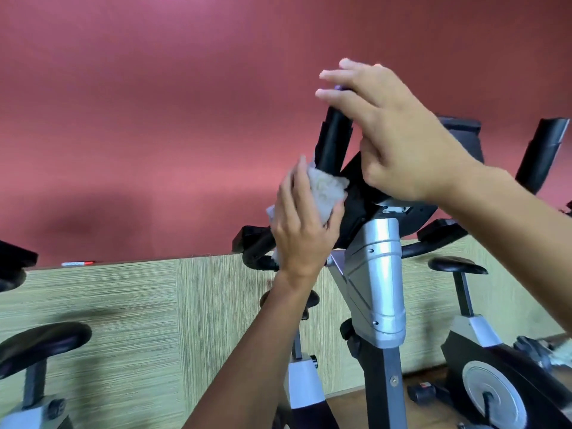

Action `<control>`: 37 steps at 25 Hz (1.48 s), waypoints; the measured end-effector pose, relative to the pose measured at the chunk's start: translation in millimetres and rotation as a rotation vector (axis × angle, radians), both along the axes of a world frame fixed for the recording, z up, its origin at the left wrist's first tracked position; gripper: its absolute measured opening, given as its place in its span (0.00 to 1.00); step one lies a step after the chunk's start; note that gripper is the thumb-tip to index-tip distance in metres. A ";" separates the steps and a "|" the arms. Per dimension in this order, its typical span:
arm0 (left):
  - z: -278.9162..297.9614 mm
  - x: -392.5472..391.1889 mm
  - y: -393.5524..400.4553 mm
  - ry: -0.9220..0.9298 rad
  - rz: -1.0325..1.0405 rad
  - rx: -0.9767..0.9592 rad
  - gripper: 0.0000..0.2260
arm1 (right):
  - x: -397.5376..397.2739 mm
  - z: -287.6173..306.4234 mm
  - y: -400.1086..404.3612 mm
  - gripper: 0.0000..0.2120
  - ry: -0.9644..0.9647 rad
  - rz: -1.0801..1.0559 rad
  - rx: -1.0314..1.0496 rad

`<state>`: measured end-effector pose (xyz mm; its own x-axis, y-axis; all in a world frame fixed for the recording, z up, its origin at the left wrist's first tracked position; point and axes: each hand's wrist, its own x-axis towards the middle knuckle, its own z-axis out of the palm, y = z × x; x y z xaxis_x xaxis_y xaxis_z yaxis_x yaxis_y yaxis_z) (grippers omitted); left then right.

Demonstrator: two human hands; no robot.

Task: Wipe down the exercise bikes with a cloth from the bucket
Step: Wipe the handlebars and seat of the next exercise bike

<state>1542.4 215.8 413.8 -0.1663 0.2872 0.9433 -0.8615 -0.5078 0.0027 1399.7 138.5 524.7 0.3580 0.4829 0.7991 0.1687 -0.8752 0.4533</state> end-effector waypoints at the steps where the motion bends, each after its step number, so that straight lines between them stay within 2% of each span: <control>1: -8.4 11.8 6.5 -0.024 -0.047 0.030 0.26 | 4.4 -7.0 1.0 0.33 -0.041 -0.085 -0.128; 3: -9.1 34.2 17.9 -0.087 -0.154 0.118 0.28 | 17.0 -17.8 7.5 0.29 -0.072 -0.256 -0.304; 7: -3.1 47.4 32.5 -0.117 -0.337 0.228 0.27 | 25.3 -21.7 26.3 0.20 -0.085 -0.533 -0.368; 11: -4.0 51.6 30.0 -0.131 -0.426 0.226 0.26 | 24.9 -23.1 31.0 0.16 -0.036 -0.538 -0.373; 14: -4.6 51.4 25.0 -0.150 -0.366 0.169 0.27 | 30.1 -31.8 32.3 0.16 -0.100 -0.544 -0.353; 18: -6.7 52.0 8.1 -0.270 -0.114 0.023 0.31 | 36.0 -45.9 40.5 0.21 -0.180 -0.488 -0.260; 21: -37.6 104.4 12.8 -0.385 -0.036 -0.042 0.31 | 44.1 -73.7 41.7 0.26 -0.349 -0.427 -0.165; 23: -60.8 140.7 14.2 -0.376 0.014 -0.074 0.31 | 52.8 -94.5 45.7 0.27 -0.337 -0.436 -0.113; 26: -55.3 138.3 7.1 -0.353 0.004 -0.124 0.30 | 69.5 -111.4 49.2 0.29 -0.269 -0.508 -0.135; 30: -37.9 124.0 2.1 -0.459 -0.020 -0.094 0.27 | 94.3 -118.1 59.7 0.31 -0.381 -0.476 -0.065; 32: -60.3 161.1 6.6 -0.458 0.003 -0.121 0.25 | 111.3 -126.6 63.7 0.30 -0.392 -0.503 -0.077; 35: -105.0 220.6 16.3 -0.384 0.027 -0.172 0.28 | 133.3 -140.5 68.8 0.29 -0.348 -0.552 -0.114; 37: -107.7 224.3 22.9 -0.333 -0.009 -0.153 0.30 | 140.5 -145.7 74.3 0.29 -0.334 -0.557 -0.130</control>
